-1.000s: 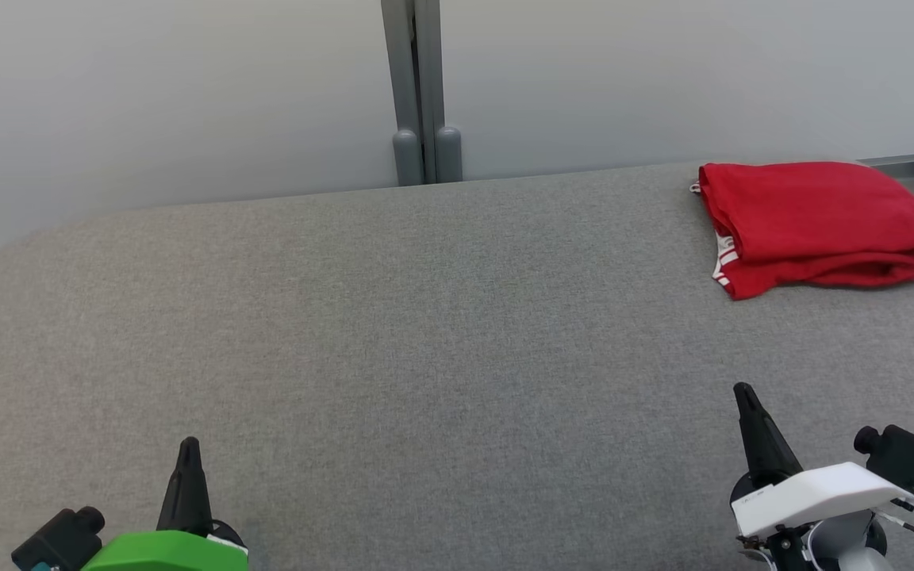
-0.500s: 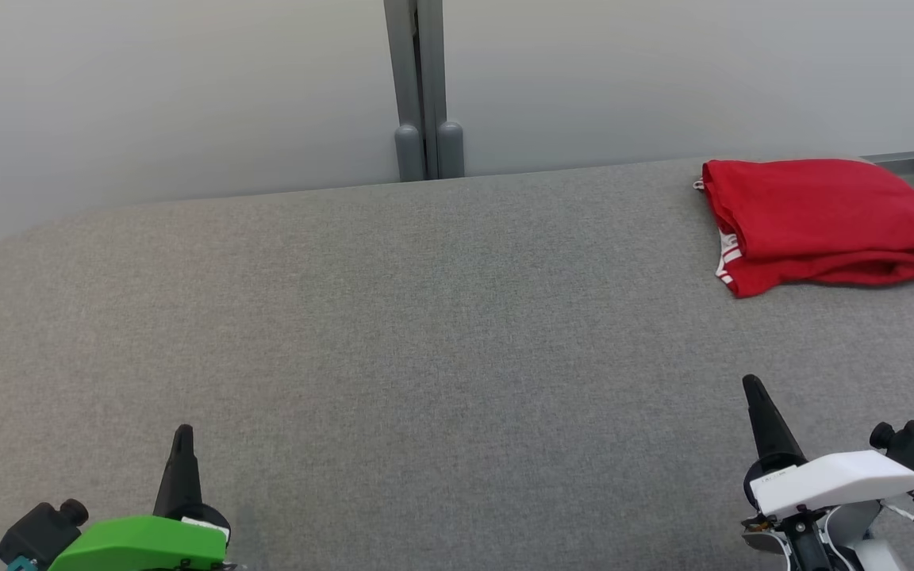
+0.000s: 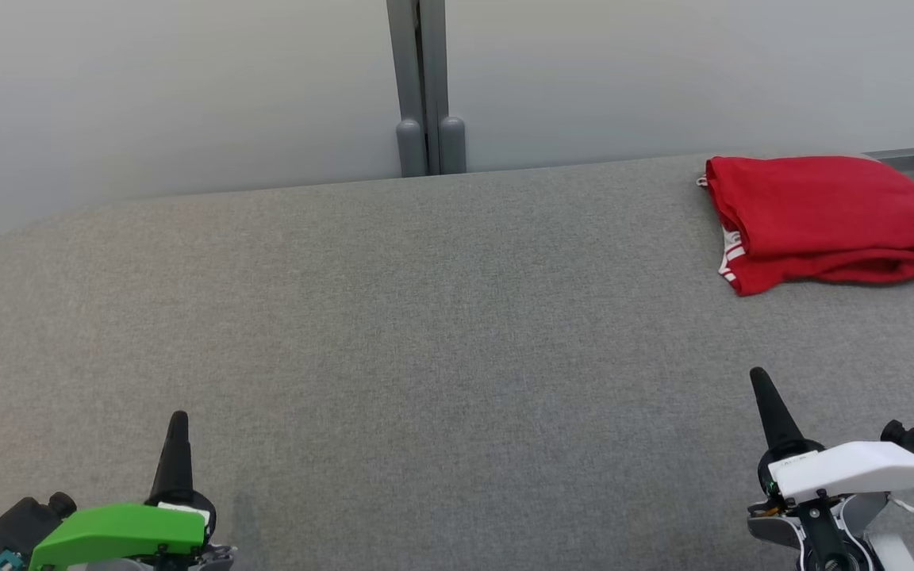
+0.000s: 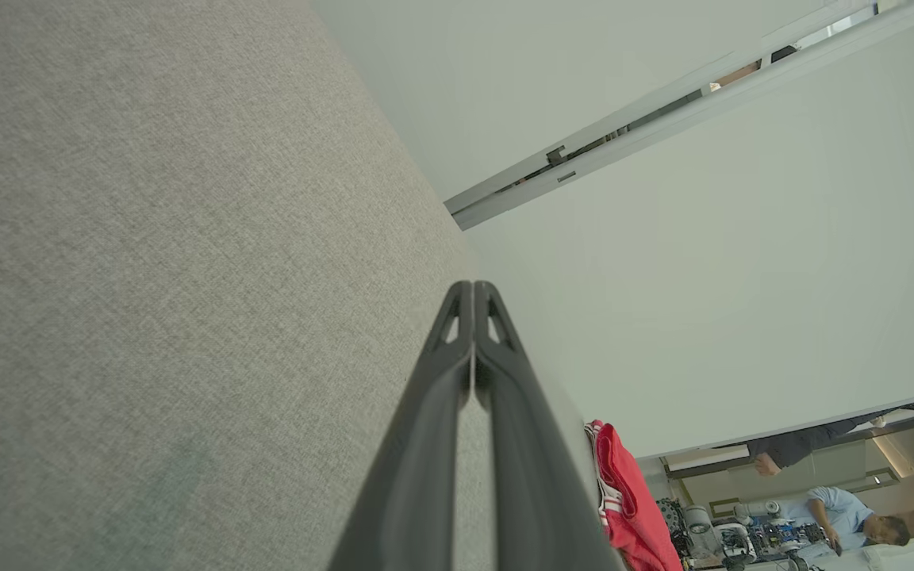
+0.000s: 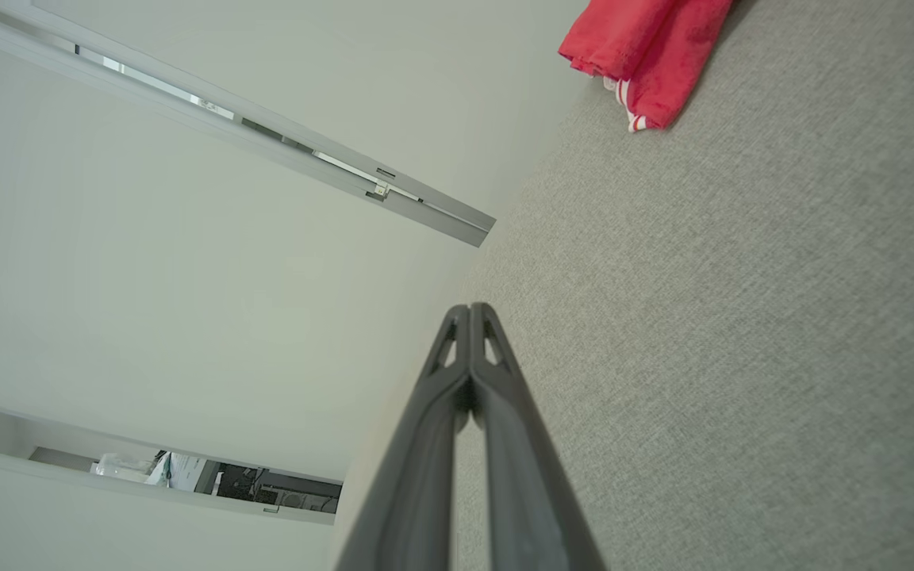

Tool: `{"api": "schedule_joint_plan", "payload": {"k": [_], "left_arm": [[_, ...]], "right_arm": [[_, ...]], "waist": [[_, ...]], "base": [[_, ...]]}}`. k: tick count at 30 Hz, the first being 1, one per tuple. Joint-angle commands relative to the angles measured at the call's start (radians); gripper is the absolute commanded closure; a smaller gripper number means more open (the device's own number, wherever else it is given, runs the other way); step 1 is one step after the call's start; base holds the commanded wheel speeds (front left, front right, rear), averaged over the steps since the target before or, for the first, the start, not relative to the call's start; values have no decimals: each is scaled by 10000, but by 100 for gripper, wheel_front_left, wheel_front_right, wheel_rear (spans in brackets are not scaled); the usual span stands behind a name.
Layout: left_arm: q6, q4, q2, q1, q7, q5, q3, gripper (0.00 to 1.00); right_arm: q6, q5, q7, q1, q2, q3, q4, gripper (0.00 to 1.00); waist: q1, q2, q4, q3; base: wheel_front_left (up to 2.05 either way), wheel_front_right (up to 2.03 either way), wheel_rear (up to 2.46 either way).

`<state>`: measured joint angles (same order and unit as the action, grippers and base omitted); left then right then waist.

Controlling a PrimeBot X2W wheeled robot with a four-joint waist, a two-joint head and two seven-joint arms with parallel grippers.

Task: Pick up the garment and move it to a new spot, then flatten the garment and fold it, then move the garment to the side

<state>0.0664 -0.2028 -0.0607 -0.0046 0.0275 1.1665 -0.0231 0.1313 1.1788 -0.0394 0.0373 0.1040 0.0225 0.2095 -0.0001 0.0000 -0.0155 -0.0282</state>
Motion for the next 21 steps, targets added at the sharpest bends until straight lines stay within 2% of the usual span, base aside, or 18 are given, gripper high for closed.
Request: {"api": "schedule_joint_plan", "payload": {"k": [1,21], "left_arm": [[95,26,-102,-271,-81,275,-67,100],[332,-149,-95,-612,-555,2059,-333,100]], "right_arm": [[-4,291,75,243,-17,-81,-42,100],[-2,2062,575,432,-131,-480,116,100]], "waist": [[1,0,4,8],[1,0,57,115]], "base": [[0,0,0],[0,0,0]]}}
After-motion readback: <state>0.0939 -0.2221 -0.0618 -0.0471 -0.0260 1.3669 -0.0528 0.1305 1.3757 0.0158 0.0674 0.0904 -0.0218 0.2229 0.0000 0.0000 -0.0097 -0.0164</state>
